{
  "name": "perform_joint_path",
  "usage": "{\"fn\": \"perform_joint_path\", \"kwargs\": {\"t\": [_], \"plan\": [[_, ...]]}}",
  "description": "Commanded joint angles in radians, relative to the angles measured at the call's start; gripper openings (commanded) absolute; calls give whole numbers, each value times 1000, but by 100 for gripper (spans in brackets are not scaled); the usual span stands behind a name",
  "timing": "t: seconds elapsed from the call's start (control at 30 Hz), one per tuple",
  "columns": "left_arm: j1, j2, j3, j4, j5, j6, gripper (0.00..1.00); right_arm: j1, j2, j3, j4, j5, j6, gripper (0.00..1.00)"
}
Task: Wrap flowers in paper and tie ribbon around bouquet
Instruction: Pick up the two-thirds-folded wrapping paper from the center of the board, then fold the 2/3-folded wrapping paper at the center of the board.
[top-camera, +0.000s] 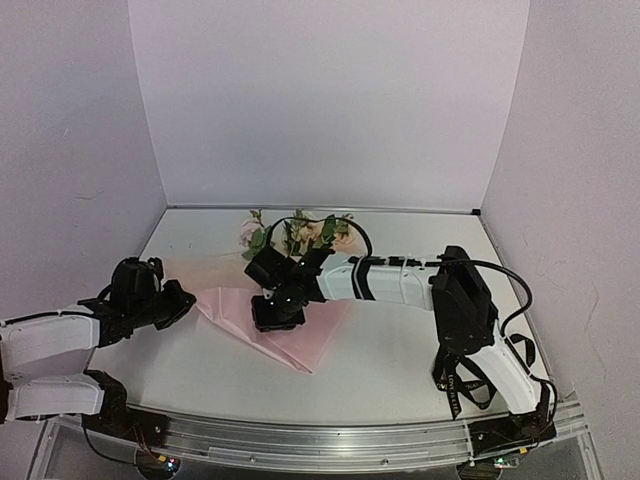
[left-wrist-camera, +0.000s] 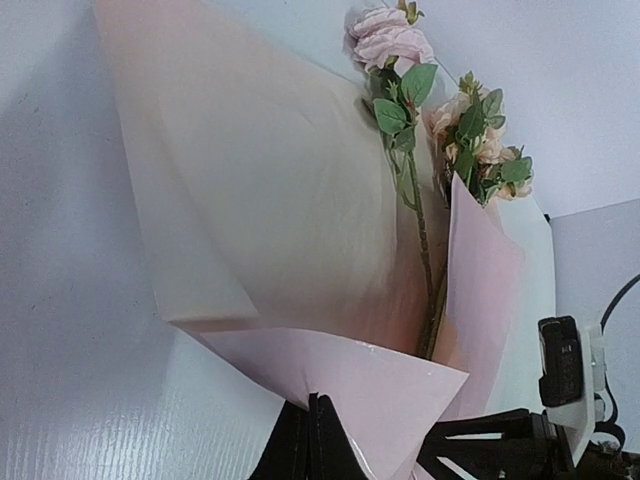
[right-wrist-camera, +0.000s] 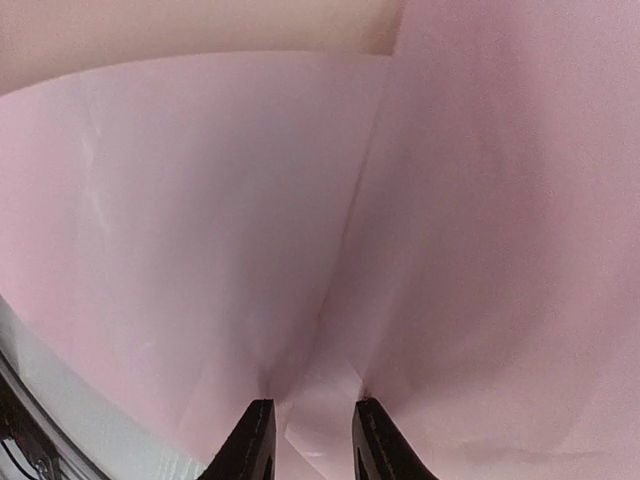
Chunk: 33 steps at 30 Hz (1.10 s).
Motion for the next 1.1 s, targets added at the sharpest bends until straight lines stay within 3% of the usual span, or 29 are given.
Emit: {"fn": "perform_joint_path", "kwargs": {"t": [0.0,0.33,0.6,0.83,1.07], "plan": [[3,-21,59,-14,49,51,0,3,88,68,-19,-19,12,26],[3,-44,119,38,200,94,0,3,132,76,-18,-23,37,22],[-49,79,157,208,391,108,0,-5,101,65,13,-75,47,23],[-118,221,249,205,408,150,0,-68,-85,-134,208,-158,121,28],[-154,315,307,189,424,189,0,-113,-308,-342,267,-125,143,28]]}}
